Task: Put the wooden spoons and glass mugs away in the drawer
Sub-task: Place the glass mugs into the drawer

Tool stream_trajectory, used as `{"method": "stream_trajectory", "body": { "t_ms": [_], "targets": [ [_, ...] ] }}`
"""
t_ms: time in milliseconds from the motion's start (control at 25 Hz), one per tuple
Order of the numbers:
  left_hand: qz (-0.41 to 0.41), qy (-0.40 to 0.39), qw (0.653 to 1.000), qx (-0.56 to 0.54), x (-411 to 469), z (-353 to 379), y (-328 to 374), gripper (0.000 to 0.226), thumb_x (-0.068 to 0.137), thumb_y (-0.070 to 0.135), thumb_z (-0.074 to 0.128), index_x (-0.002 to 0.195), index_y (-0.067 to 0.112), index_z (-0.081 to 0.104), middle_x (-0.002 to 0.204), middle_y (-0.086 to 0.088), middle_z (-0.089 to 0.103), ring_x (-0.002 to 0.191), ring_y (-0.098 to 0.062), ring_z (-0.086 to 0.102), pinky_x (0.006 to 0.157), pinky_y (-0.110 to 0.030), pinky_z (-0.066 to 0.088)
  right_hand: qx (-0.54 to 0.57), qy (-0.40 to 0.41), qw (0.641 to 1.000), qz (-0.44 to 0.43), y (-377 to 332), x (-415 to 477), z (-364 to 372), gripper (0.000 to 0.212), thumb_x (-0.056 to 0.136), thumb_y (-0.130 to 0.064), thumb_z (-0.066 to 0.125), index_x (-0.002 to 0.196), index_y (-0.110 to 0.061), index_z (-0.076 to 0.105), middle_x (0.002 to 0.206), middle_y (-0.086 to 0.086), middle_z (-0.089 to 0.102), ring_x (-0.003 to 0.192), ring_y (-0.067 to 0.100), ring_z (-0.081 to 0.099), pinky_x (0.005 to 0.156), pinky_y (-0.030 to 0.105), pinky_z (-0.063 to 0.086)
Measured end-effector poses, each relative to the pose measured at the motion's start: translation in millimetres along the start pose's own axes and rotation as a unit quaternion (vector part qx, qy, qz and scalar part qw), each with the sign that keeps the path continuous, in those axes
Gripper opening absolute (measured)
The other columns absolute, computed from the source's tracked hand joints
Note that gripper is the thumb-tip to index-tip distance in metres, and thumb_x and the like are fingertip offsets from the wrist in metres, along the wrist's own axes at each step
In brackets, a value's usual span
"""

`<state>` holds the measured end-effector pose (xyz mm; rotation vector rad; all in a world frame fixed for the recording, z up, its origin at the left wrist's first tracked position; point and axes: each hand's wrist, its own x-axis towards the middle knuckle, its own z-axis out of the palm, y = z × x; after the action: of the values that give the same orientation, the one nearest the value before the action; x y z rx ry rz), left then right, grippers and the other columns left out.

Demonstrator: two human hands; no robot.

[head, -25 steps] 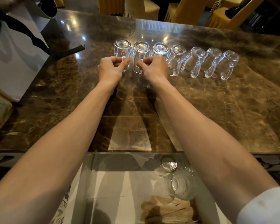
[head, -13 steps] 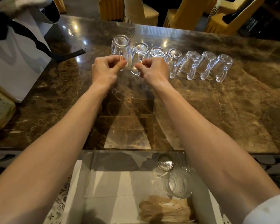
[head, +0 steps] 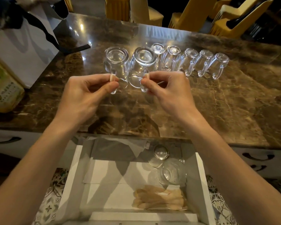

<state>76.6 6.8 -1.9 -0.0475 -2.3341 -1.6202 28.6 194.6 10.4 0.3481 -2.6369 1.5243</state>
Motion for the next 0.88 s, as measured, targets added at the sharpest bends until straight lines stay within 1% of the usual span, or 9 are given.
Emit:
{"method": "stream_trajectory", "body": {
  "t_ms": [80,160,360,480,560,720,880],
  "targets": [
    [-0.012,0.000,1.000,-0.016,-16,-5,3,0.025,0.079,0.023,0.069,0.104,0.021,0.069,0.094,0.020,0.071,0.093,0.001,0.066,0.079,-0.010,0.049,0.011,-0.001,1.000,-0.006,-5,-17,-3,0.016,0.081,-0.023,0.072,0.094,-0.015,0.075,0.080,-0.005,0.073,0.073,0.008,0.069,0.075,0.034,0.058],
    [-0.019,-0.002,0.999,-0.027,-32,-11,4,0.023,0.078,0.025,0.070,0.101,0.024,0.070,0.096,0.022,0.070,0.094,-0.001,0.066,0.079,-0.011,0.050,0.021,-0.006,1.000,-0.010,-9,-34,-5,0.015,0.081,-0.023,0.072,0.094,-0.016,0.075,0.081,-0.005,0.074,0.074,0.007,0.069,0.075,0.035,0.058],
    [-0.035,-0.023,0.997,-0.058,-76,-23,4,0.025,0.073,0.024,0.071,0.098,0.026,0.071,0.095,0.016,0.073,0.091,-0.006,0.069,0.077,-0.014,0.052,0.034,-0.024,0.999,-0.023,-9,-80,-4,0.012,0.081,-0.023,0.072,0.092,-0.017,0.075,0.082,-0.006,0.074,0.074,0.008,0.069,0.073,0.035,0.058],
    [-0.065,-0.027,0.995,-0.067,-102,-29,-4,0.025,0.068,0.022,0.073,0.092,0.031,0.073,0.092,0.013,0.074,0.089,-0.007,0.070,0.078,-0.015,0.052,0.017,-0.040,0.999,-0.019,-2,-108,2,0.014,0.081,-0.023,0.073,0.094,-0.019,0.075,0.084,-0.008,0.073,0.073,0.003,0.067,0.073,0.031,0.057],
    [-0.084,-0.029,0.994,-0.066,-119,-31,-10,0.025,0.066,0.022,0.072,0.089,0.032,0.073,0.091,0.014,0.074,0.088,-0.006,0.070,0.078,-0.014,0.052,0.011,-0.060,0.998,-0.010,4,-124,8,0.016,0.081,-0.023,0.072,0.096,-0.018,0.075,0.086,-0.007,0.073,0.076,0.005,0.067,0.073,0.031,0.057],
    [-0.110,-0.030,0.992,-0.060,-143,-31,-21,0.027,0.064,0.028,0.073,0.087,0.042,0.073,0.088,0.017,0.073,0.087,-0.005,0.069,0.077,-0.012,0.051,0.018,-0.070,0.997,-0.003,17,-145,20,0.013,0.081,-0.023,0.072,0.092,-0.019,0.075,0.083,-0.006,0.073,0.075,0.009,0.067,0.071,0.037,0.057],
    [-0.131,-0.062,0.989,-0.035,-162,-32,-39,0.028,0.062,0.039,0.073,0.090,0.040,0.073,0.091,0.013,0.074,0.090,-0.008,0.069,0.081,-0.018,0.053,-0.001,-0.077,0.997,-0.020,38,-161,32,0.011,0.081,-0.027,0.070,0.090,-0.022,0.075,0.078,-0.008,0.072,0.072,0.008,0.066,0.067,0.037,0.056]
  ]
}}
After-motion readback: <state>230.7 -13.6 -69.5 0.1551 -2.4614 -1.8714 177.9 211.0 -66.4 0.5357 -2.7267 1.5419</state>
